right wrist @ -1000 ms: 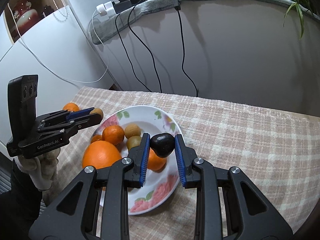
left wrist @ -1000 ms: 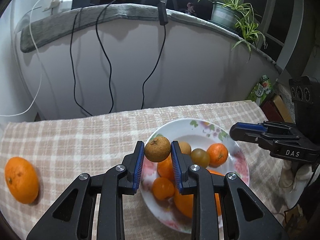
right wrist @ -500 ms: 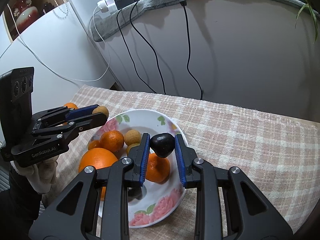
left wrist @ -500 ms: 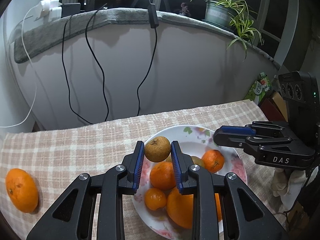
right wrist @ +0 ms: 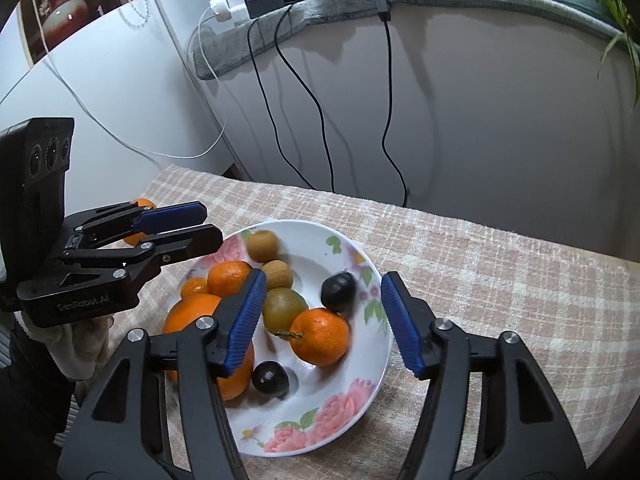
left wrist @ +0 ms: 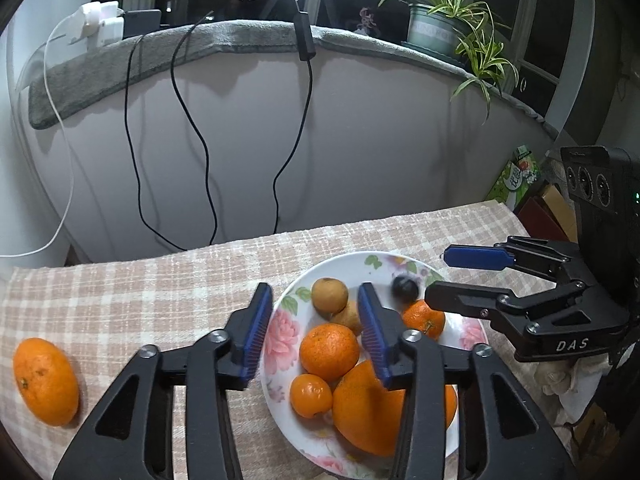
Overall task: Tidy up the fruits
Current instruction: 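Carry the kiwi with the left gripper while the right carries the plum, release both on the plate, then move both open grippers to the large loose mandarin on the cloth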
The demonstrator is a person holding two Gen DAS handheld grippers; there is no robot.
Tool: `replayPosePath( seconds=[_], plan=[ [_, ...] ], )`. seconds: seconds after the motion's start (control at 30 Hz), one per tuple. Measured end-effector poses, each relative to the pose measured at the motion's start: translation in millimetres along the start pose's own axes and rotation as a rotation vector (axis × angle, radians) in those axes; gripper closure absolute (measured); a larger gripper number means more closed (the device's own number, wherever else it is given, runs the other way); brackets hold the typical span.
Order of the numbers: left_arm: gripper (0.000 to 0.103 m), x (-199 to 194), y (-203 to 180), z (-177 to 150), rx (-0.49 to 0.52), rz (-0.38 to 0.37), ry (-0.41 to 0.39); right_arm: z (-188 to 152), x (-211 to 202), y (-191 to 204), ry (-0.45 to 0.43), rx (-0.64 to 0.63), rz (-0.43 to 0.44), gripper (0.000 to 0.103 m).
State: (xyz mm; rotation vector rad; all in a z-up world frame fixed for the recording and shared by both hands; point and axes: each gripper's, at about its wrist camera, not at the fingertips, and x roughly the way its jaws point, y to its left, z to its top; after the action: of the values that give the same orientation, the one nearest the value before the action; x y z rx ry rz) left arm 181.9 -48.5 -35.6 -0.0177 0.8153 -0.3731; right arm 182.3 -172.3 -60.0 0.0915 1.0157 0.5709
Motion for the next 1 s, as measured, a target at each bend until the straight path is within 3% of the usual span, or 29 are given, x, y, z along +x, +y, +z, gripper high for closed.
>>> replayPosePath(
  seconds=[0.2,0.53,0.63,1.0],
  plan=[
    [0.030,-8,-2,1,0.006,0.007,-0.021,-2,-4,4,0.001,-0.017,0.001,0.032],
    [0.026,-15,-7,0,0.021,0.022,-0.030,-4,-10,9,-0.015,-0.019,-0.018,0.031],
    [0.026,-18,-9,-1,0.026,0.024,-0.035,-5,-13,8,-0.029,-0.013,-0.030,0.023],
    [0.026,-37,-10,-4,0.029,0.034,-0.063,-6,-20,9,-0.034,0.029,0.006,0.023]
  ],
)
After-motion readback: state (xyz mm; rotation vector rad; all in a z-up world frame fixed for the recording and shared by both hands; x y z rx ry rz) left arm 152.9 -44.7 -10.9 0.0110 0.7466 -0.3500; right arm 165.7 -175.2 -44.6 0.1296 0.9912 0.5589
